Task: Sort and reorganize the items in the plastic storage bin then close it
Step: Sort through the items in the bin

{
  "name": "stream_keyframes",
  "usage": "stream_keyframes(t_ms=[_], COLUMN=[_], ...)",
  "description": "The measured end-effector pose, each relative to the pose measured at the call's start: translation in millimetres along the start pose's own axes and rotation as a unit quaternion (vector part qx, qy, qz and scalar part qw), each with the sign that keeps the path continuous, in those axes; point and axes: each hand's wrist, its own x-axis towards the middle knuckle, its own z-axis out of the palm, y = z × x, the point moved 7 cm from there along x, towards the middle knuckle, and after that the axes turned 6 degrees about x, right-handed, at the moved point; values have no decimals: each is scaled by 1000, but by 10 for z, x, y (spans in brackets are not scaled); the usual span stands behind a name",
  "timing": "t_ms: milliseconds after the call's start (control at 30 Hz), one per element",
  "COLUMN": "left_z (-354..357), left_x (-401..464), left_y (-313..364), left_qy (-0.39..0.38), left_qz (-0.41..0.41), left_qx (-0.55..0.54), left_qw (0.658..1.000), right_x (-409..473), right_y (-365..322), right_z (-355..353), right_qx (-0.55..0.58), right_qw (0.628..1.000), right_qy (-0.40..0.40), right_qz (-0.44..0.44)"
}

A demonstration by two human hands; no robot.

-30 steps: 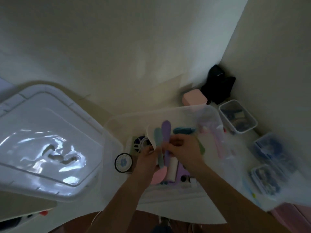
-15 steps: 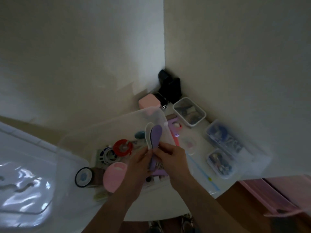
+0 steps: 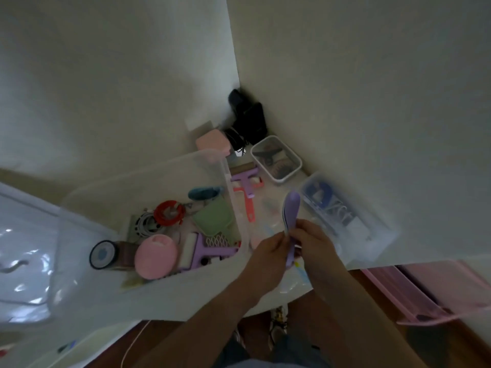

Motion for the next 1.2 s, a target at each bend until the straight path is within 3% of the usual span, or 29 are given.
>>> stream_keyframes(t_ms=[100,133,200,233,267,300,333,467,600,633,700,767,833,900,1033,1200], left_z=[224,267,138,133,231,397,505,589,633,575,339,175,136,164,171,90], left_x=[132,200,272,270,285,289,243,268,287,305,372,437,523,641,836,782], left_y=[-354,-551,-775,-743,-729,-904,-926,-1007,-965,-957,-950,-1000,-983,-982,-992,-759], left_qy=[-15,3,102,106,86,17,-40,10,-31,-5,75,123,141,108,43,117], left_qz=[-30,-39,17,1,50,45,47,113,191,191,110,39,50,88,88,167], left_qx=[64,64,173,257,355,394,470,607,596,576,453,378,396,467,601,635], left_qw=[997,997,980,961,929,918,881,787,779,795,882,917,906,873,793,745], right_x=[12,25,42,78,53,42,28,57,141,191,282,319,295,273,326,307], right_y=[179,287,450,547,571,602,621,697,775,792,855,903,925,948,1046,1020], right_z=[-166,-212,-281,-274,-273,-243,-243,-251,-327,-393,-551,-687,-795,-830,-807,-785], right_qx=[-45,-59,-105,-118,-118,-105,-109,-132,-136,-132,-125,-151,-260,-345,-356,-316], right_qw=[999,998,993,992,992,994,993,990,989,989,988,983,960,934,929,944], right_qy=[30,36,54,49,36,21,15,-2,13,26,55,71,77,85,102,93], right_qz=[-5,-1,-7,-3,11,38,54,52,57,55,69,80,66,36,28,-6])
